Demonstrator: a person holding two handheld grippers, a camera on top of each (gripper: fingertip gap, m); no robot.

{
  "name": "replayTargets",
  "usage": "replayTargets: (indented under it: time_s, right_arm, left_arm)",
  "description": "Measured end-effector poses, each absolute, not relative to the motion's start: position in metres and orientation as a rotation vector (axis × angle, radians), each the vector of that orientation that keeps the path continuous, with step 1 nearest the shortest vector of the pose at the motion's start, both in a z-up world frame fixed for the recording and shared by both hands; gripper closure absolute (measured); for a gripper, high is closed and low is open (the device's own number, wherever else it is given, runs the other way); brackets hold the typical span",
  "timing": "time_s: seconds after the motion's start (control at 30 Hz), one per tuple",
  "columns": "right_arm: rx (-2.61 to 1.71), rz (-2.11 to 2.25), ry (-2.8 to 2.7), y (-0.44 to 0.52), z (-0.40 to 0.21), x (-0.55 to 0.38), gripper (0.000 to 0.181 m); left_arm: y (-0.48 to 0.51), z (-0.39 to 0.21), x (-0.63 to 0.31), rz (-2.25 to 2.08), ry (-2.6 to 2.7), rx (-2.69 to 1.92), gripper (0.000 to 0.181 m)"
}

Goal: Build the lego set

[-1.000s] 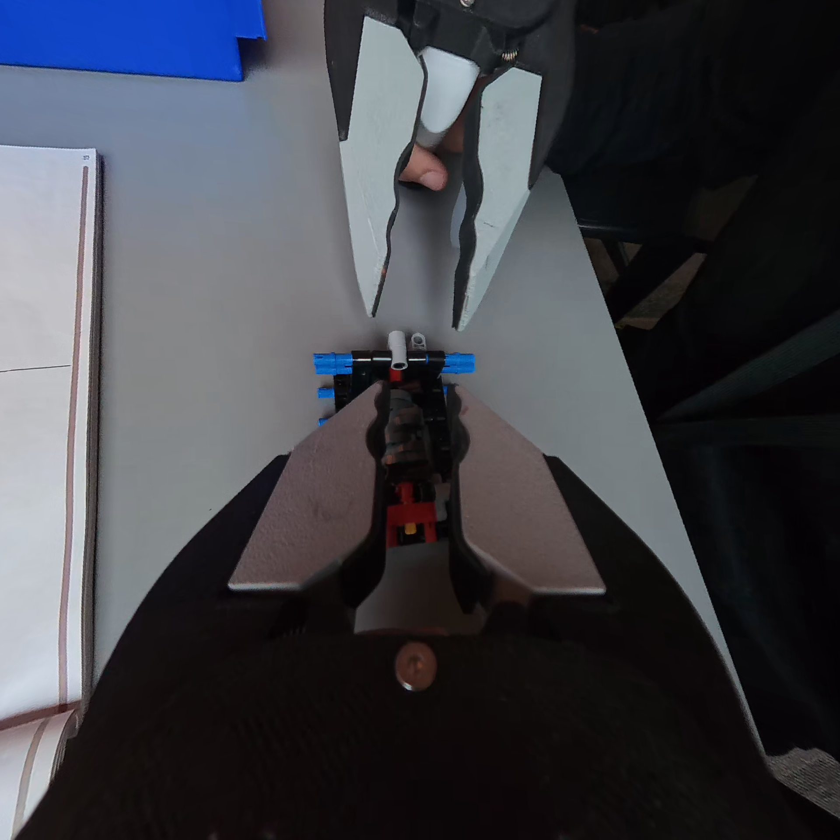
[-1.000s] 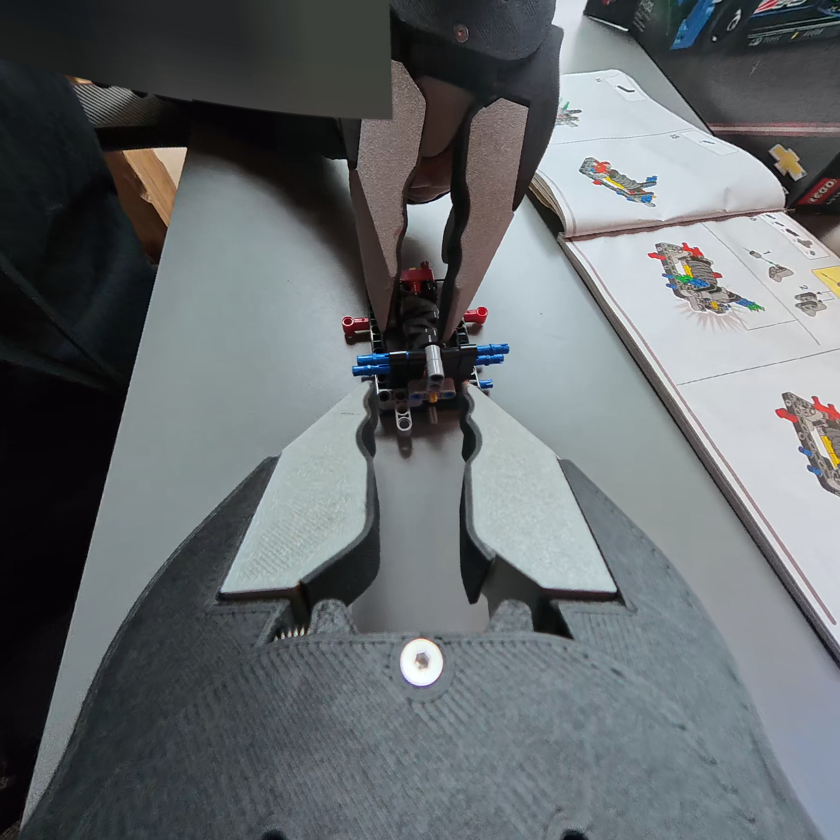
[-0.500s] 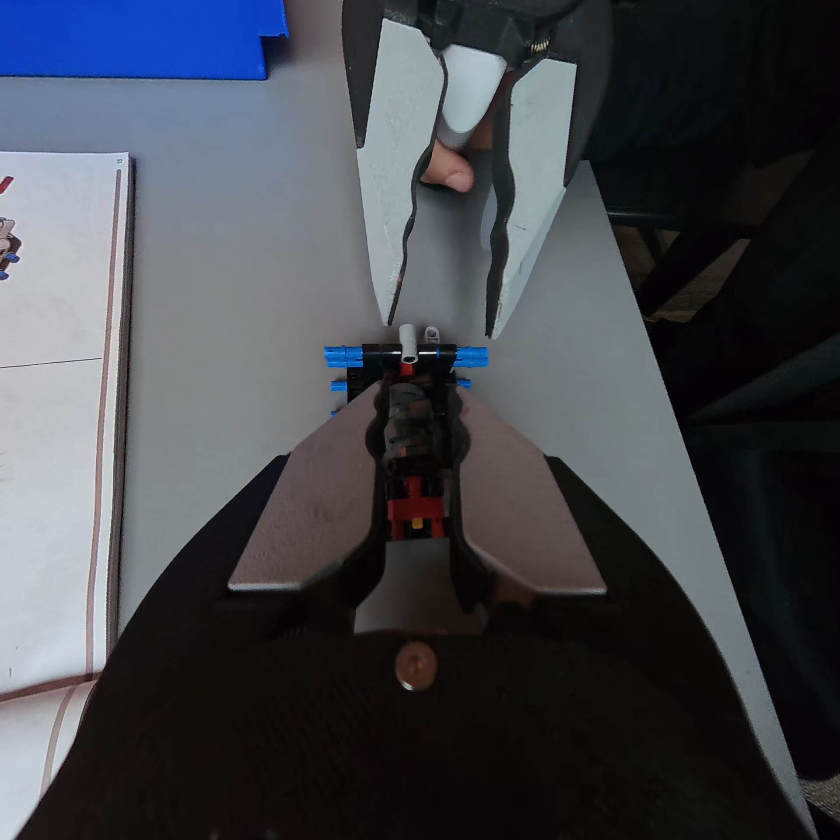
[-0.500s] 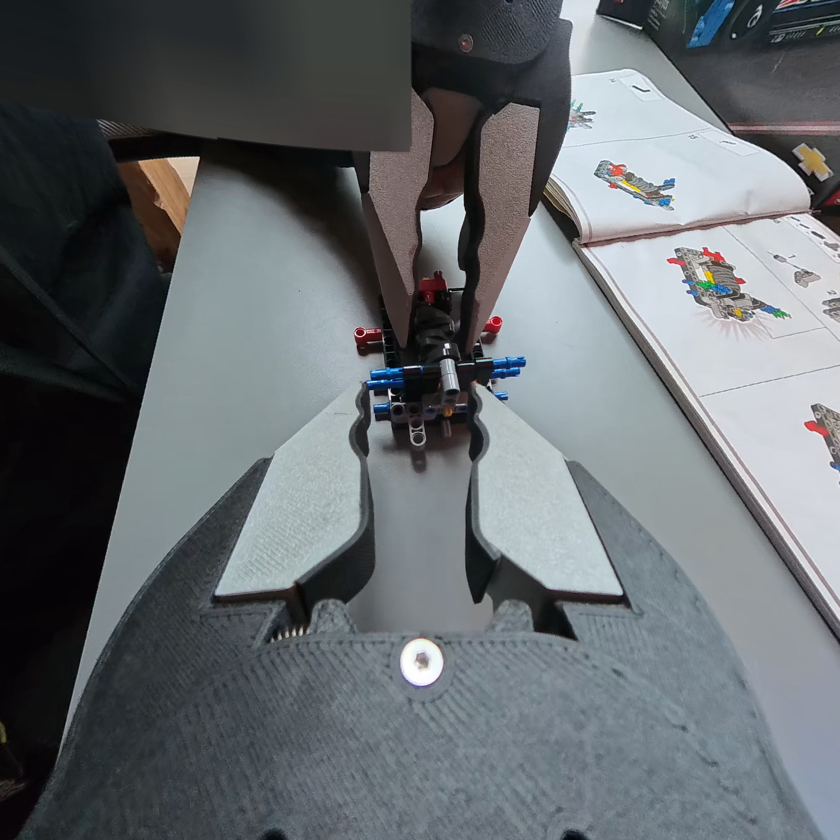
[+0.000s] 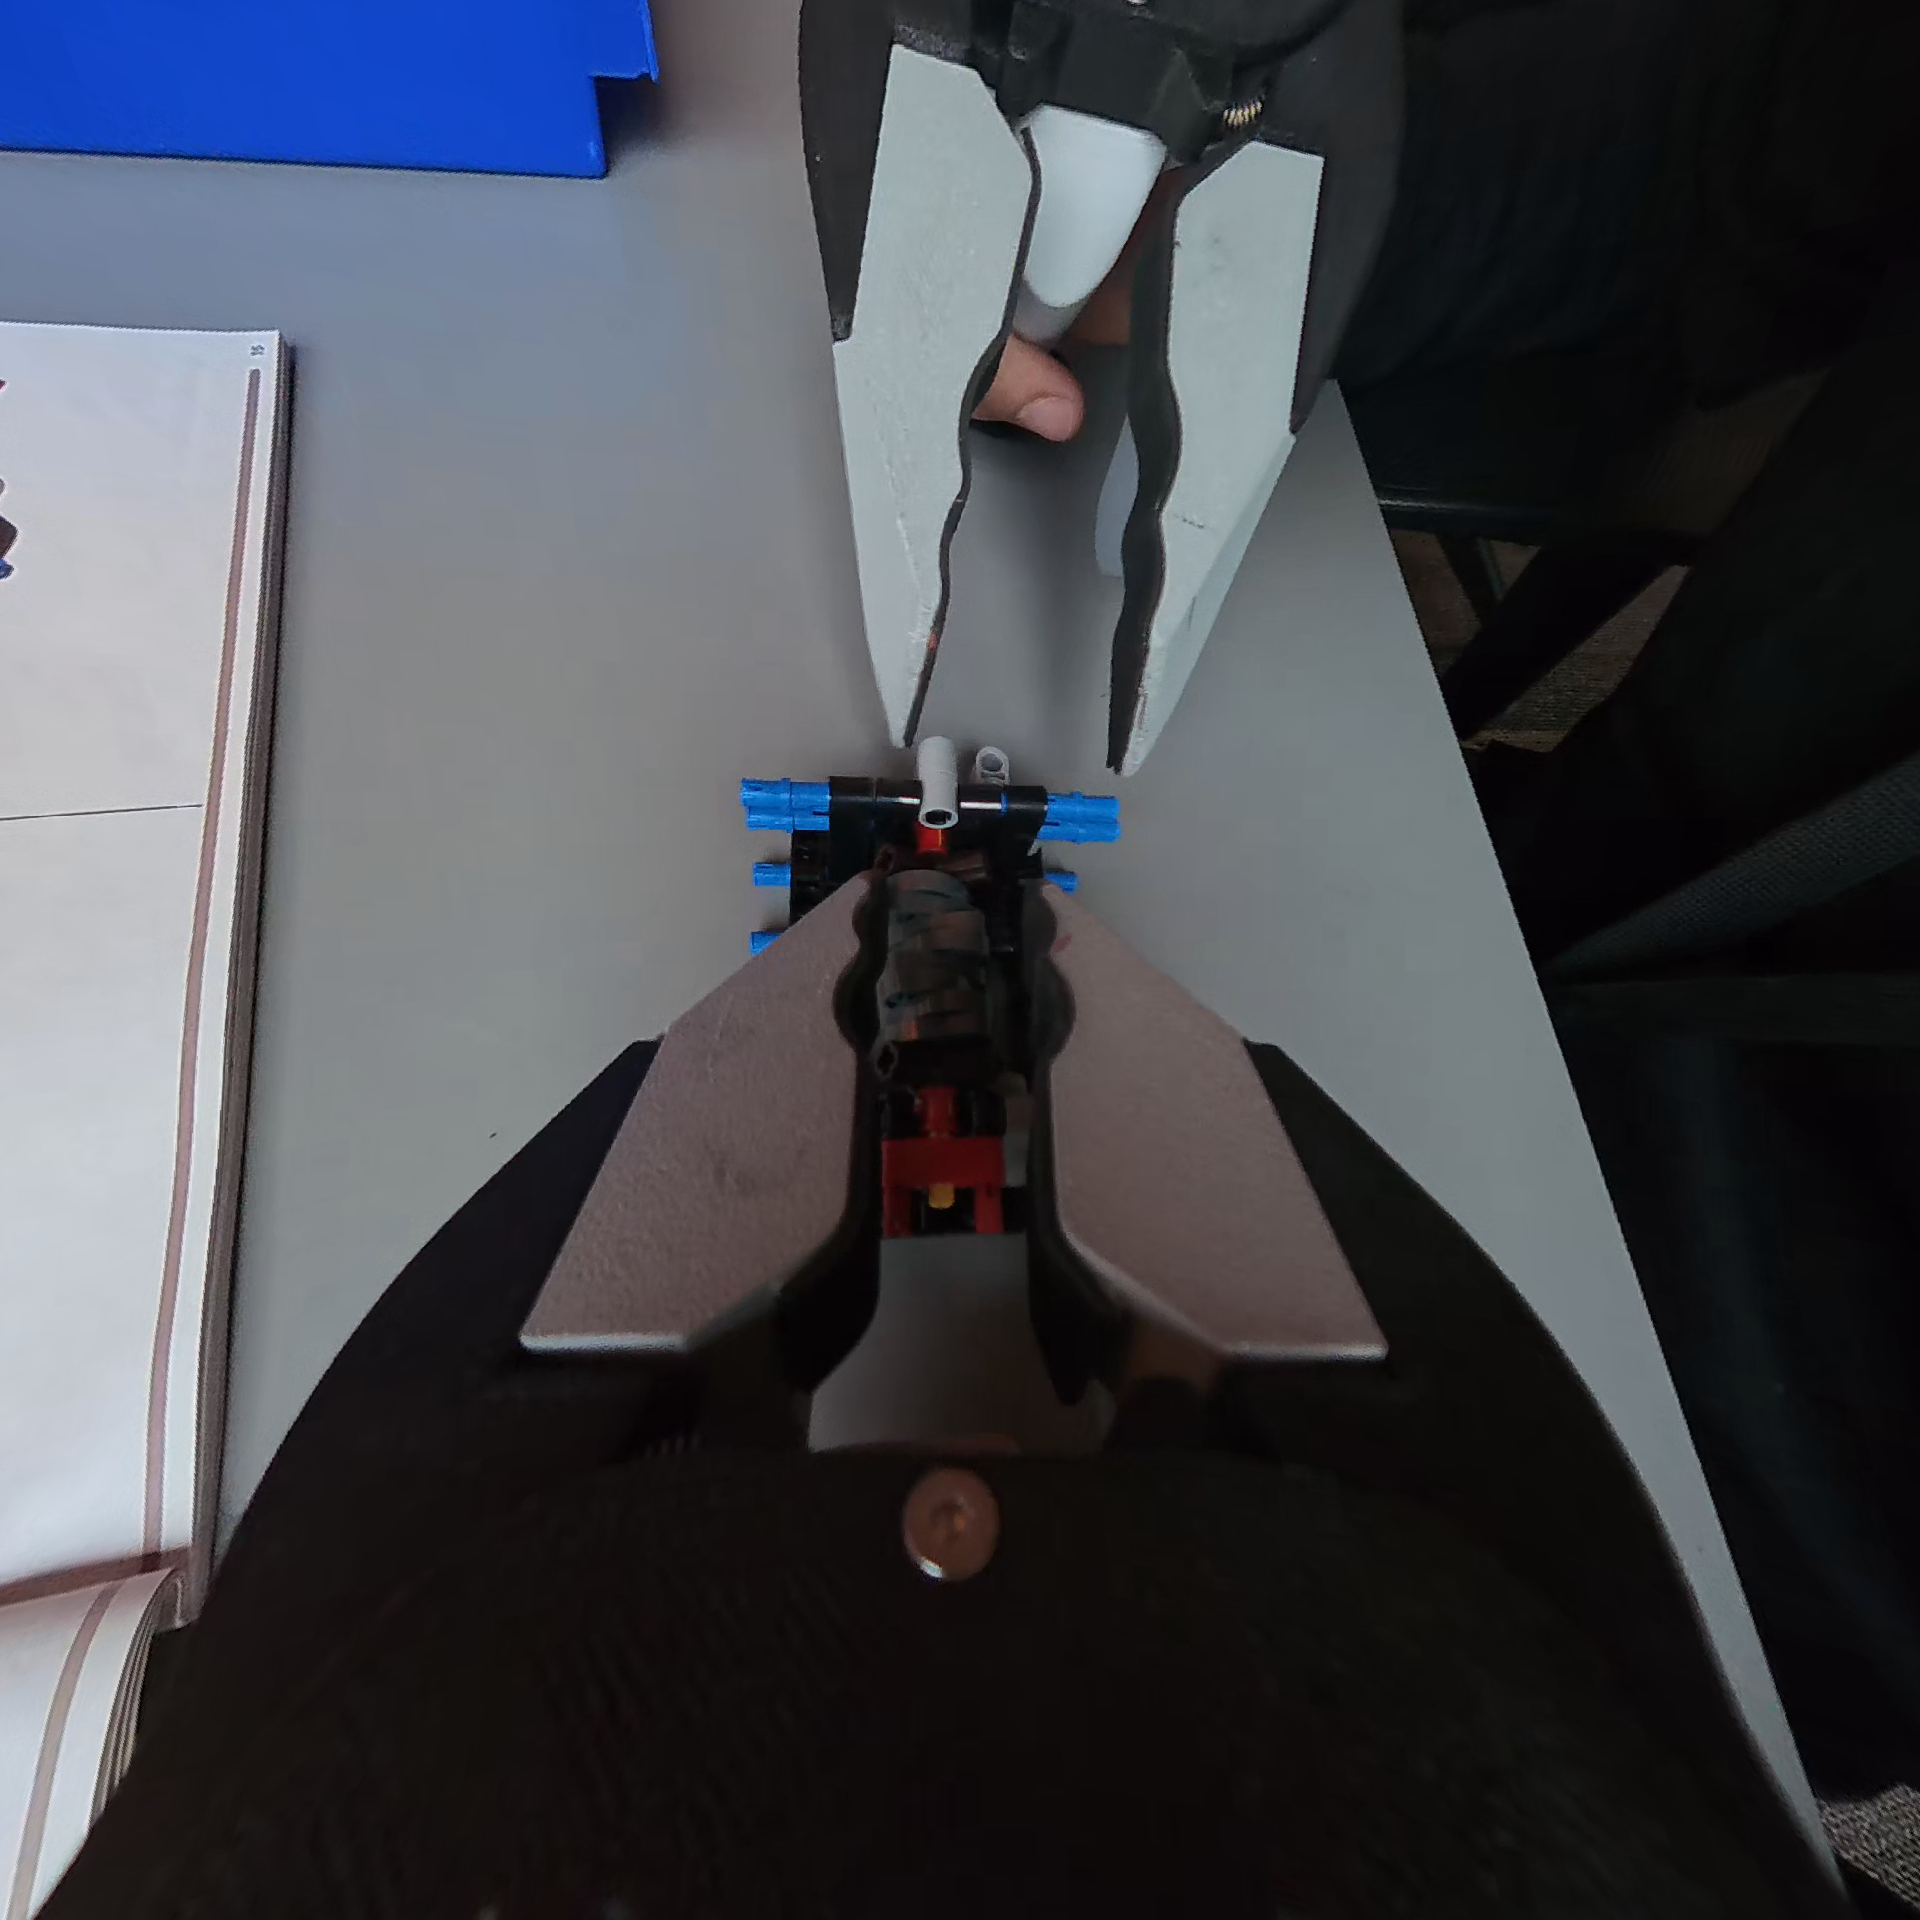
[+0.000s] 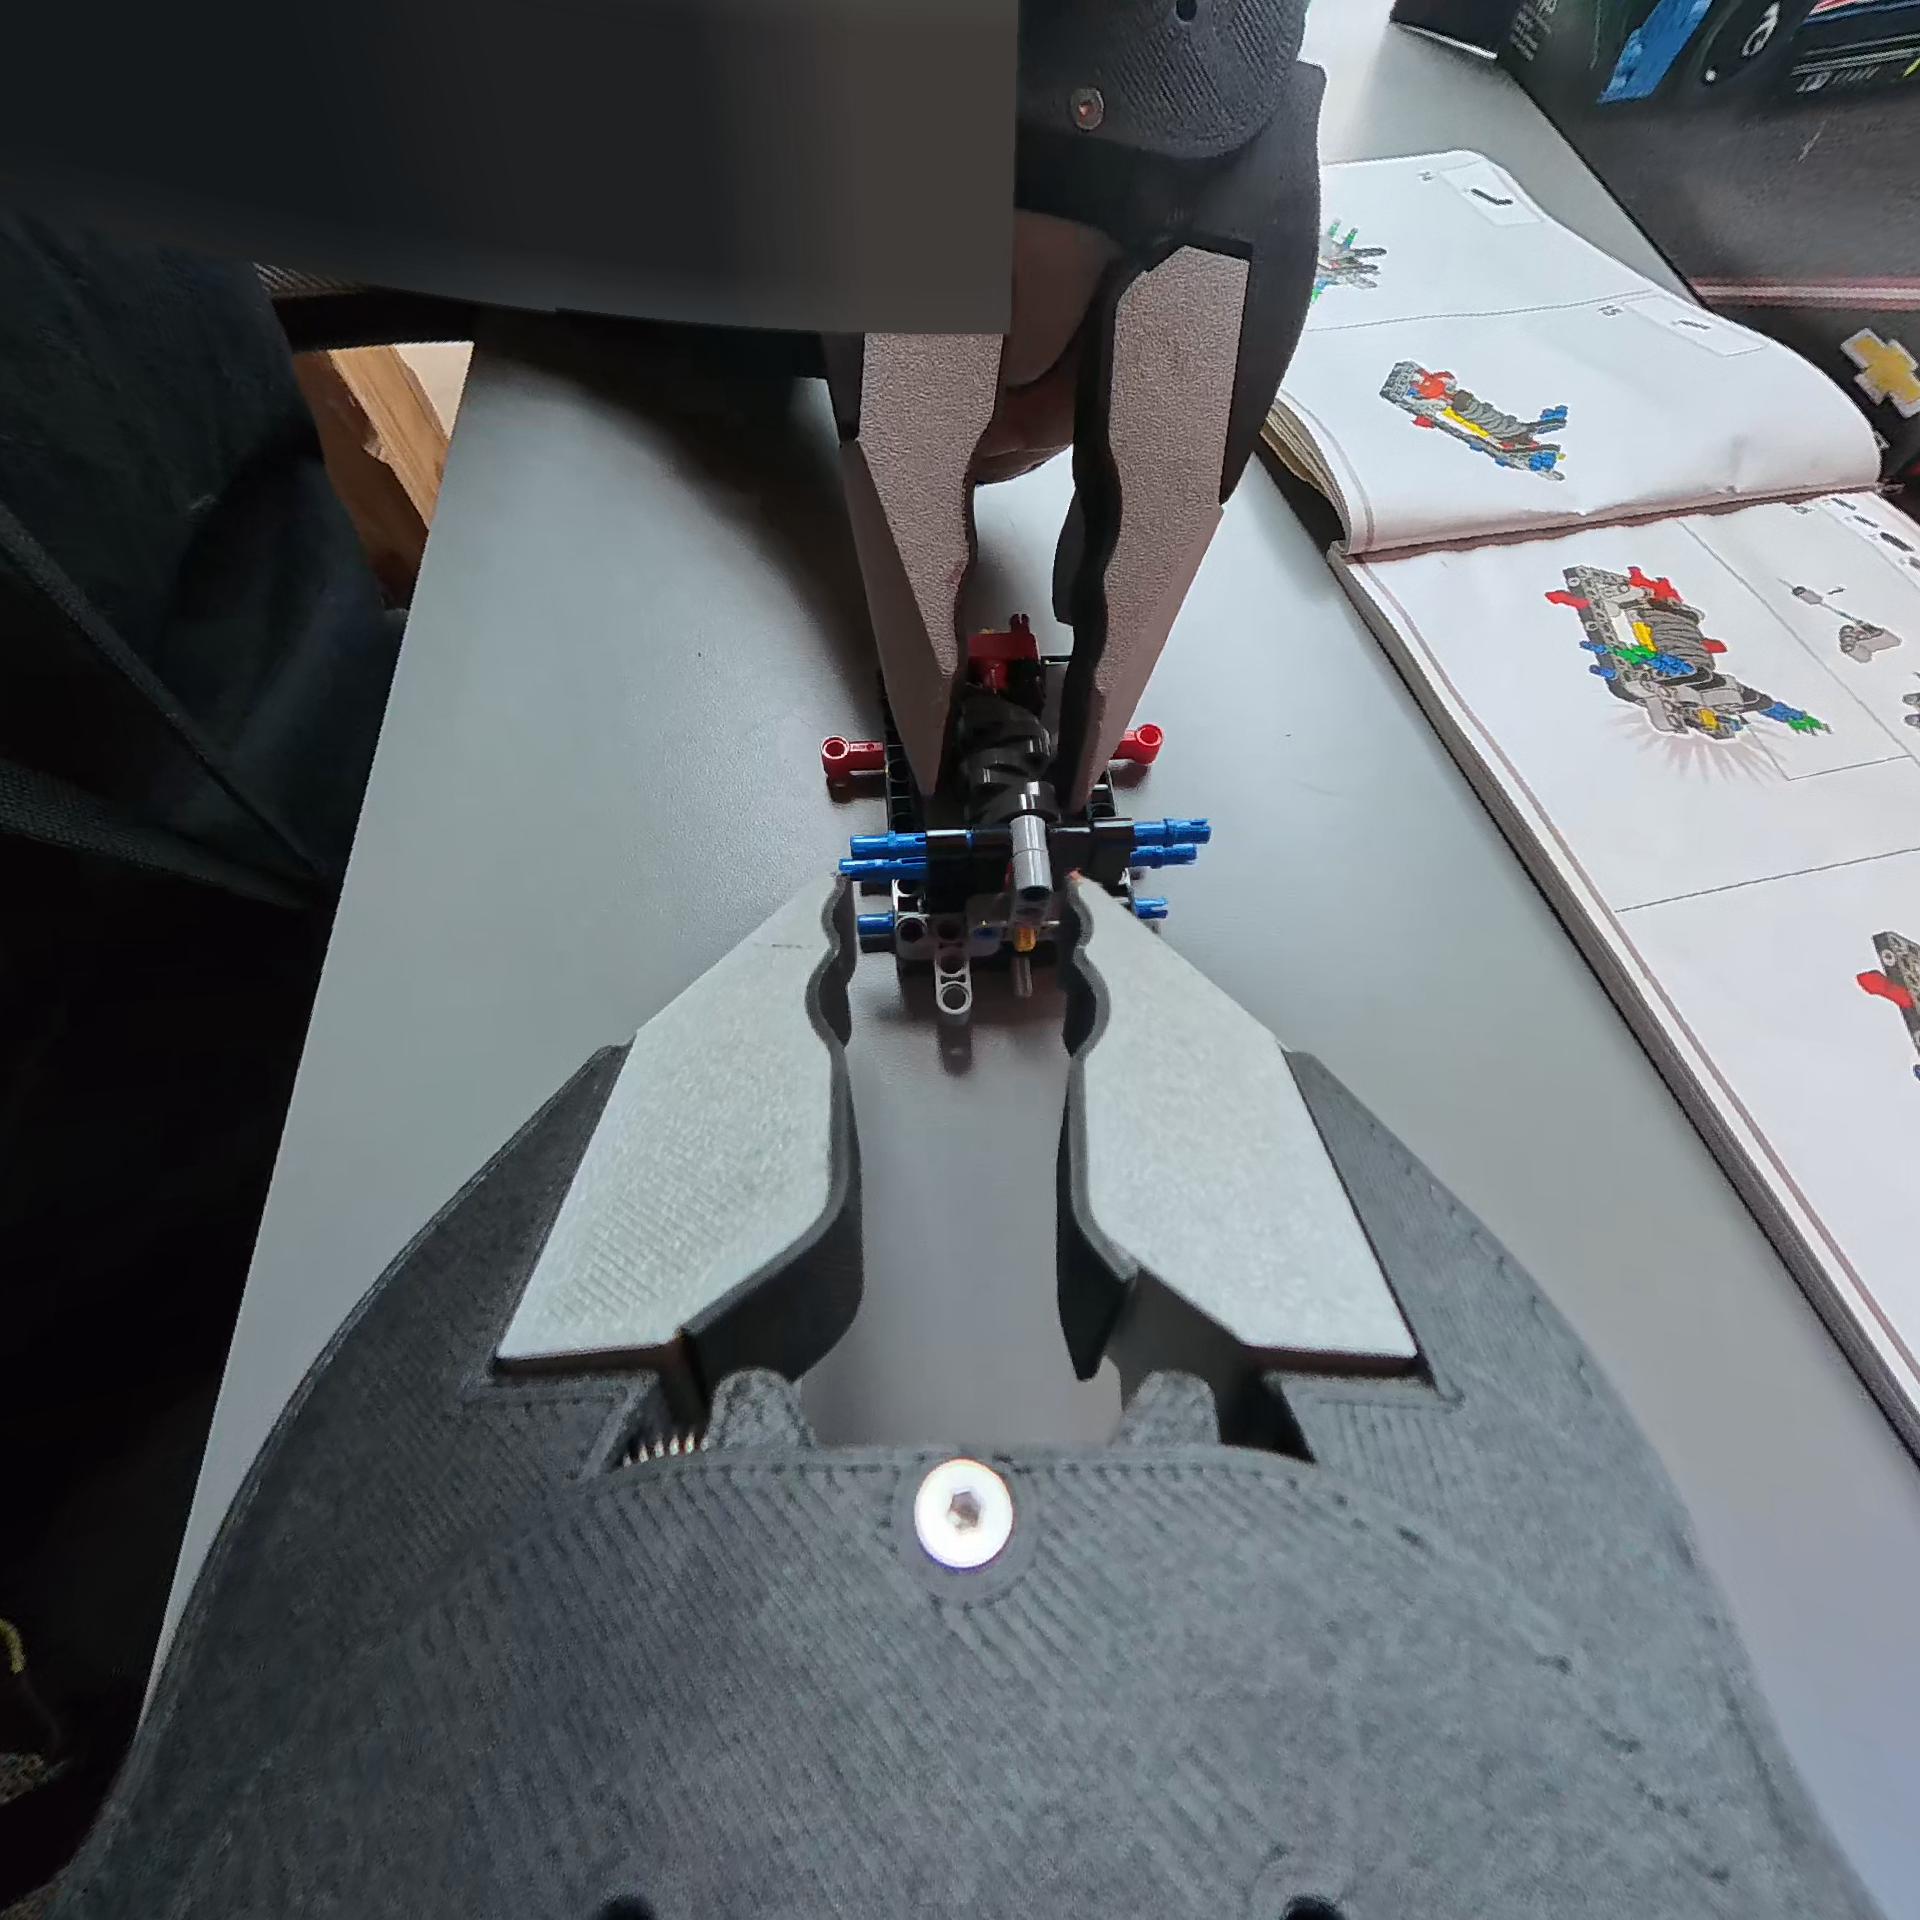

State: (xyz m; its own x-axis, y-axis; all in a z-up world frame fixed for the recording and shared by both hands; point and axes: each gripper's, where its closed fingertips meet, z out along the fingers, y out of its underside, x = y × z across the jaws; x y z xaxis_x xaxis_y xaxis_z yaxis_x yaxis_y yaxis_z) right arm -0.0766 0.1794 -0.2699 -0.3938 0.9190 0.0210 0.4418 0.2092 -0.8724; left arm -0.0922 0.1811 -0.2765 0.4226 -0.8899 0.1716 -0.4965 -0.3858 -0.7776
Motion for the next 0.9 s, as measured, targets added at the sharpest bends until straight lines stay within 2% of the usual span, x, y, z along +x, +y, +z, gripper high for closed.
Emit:
replayTargets:
  time_s: [0.33,0.7,0.77,0.9]
  right_arm:
    - [-1.258,1.097,-1.919,0.187,-0.269,-0.071,0.148]
    - [-1.314,1.151,-1.884,0.180,-0.266,-0.075,0.134]
    - [-1.303,1.173,-1.897,0.175,-0.265,-0.075,0.130]
    - [-1.315,1.141,-1.897,0.174,-0.268,-0.079,0.132]
  left_arm:
    - [0.180,-0.271,-0.099,-0.766,1.160,-2.028,0.158]
    - [0.178,-0.271,-0.105,-0.881,1.075,-2.035,0.157]
    - [0.177,-0.271,-0.100,-0.893,1.076,-2.037,0.152]
    - [0.178,-0.266,-0.089,-0.892,1.050,-2.021,0.139]
